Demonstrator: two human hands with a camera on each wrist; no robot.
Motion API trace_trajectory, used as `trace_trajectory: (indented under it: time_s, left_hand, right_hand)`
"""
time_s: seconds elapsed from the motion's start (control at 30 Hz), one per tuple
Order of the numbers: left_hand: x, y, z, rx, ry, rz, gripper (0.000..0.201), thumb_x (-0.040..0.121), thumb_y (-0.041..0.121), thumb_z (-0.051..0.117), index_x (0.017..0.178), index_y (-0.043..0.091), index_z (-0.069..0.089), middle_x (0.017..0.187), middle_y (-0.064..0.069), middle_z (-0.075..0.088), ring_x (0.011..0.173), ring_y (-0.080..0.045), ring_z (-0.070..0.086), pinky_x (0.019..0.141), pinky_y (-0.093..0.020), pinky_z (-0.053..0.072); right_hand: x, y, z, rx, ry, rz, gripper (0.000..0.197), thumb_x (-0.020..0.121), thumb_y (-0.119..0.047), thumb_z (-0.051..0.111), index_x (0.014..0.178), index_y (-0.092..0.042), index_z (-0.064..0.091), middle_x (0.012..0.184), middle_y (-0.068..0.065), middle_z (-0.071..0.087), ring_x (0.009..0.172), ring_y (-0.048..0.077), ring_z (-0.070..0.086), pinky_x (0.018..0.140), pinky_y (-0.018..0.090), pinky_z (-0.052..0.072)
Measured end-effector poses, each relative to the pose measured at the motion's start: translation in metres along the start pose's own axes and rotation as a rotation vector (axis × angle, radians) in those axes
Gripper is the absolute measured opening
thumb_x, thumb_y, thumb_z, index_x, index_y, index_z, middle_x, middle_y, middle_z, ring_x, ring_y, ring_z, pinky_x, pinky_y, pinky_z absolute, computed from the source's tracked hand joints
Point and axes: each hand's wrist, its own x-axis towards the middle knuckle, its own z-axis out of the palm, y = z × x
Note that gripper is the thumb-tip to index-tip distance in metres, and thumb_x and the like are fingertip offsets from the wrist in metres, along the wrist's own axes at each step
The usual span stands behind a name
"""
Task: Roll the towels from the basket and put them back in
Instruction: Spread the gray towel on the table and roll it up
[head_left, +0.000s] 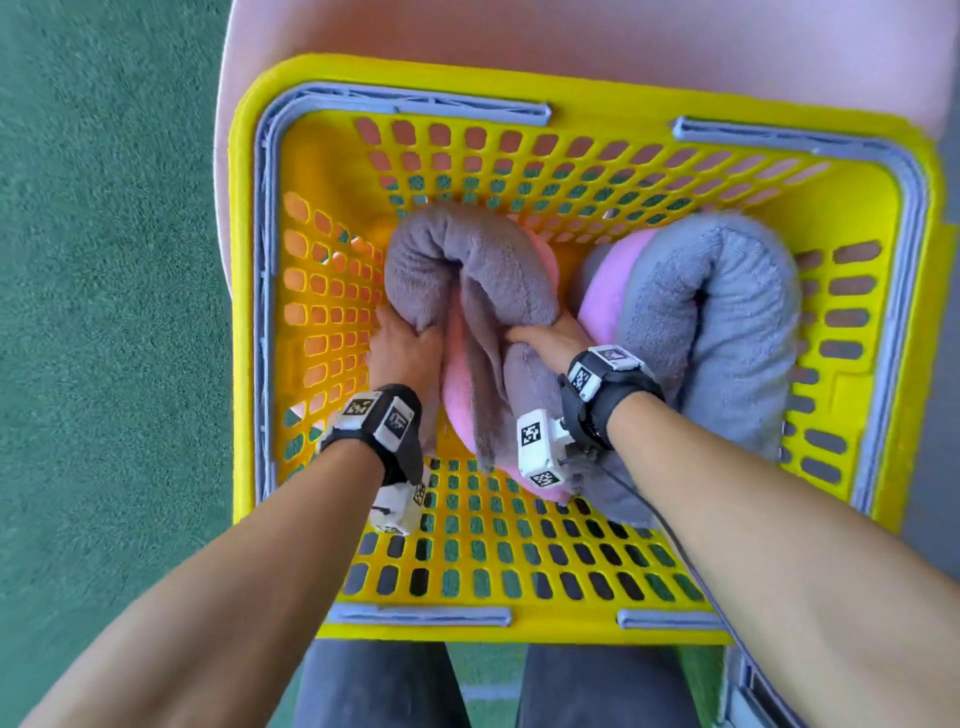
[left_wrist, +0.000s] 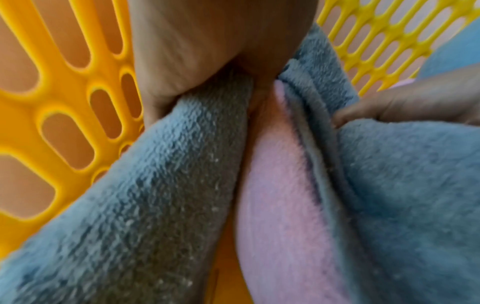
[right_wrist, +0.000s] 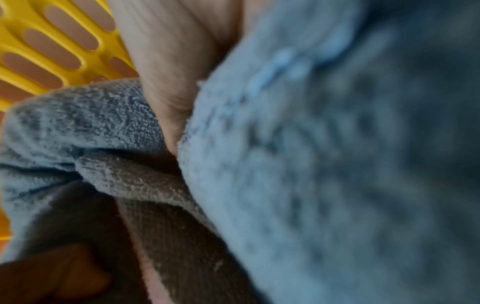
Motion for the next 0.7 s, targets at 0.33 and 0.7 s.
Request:
trace_trajectory:
  time_s: [0.33, 0.7]
  left_hand:
    - [-0.029, 0.020, 0.003, -0.257, -0.218, -0.124, 0.077, 0.060, 0.053, 0.070, 0.117, 0.013, 0.038, 0.122, -0.009, 0.050, 0.113, -0.030, 0.049, 0.099, -0.048, 0.041]
    - [0.004, -0.007, 0.024, -0.537, -0.096, -0.175, 0.067, 0.044, 0.029, 0.083, 0.106, 0.012, 0.066, 0.097, -0.003, 0.071, 0.089, -0.021, 0.068, 0.079, -0.041, 0.057]
  right_hand:
    - [-0.024, -0.006, -0.018, 0.111, 0.187, -0.002, 0.053, 0.086, -0.034, 0.066, 0.127, -0.003, 0.055, 0.129, 0.013, 0.060, 0.119, 0.026, 0.055, 0.079, 0.017, 0.035]
    - [0.009, 0.001, -0.001, -0.099, -0.084, 0.081, 0.034, 0.072, -0.033, 0.075, 0.096, -0.010, 0.069, 0.088, 0.001, 0.061, 0.062, 0.010, 0.054, 0.045, 0.010, 0.039]
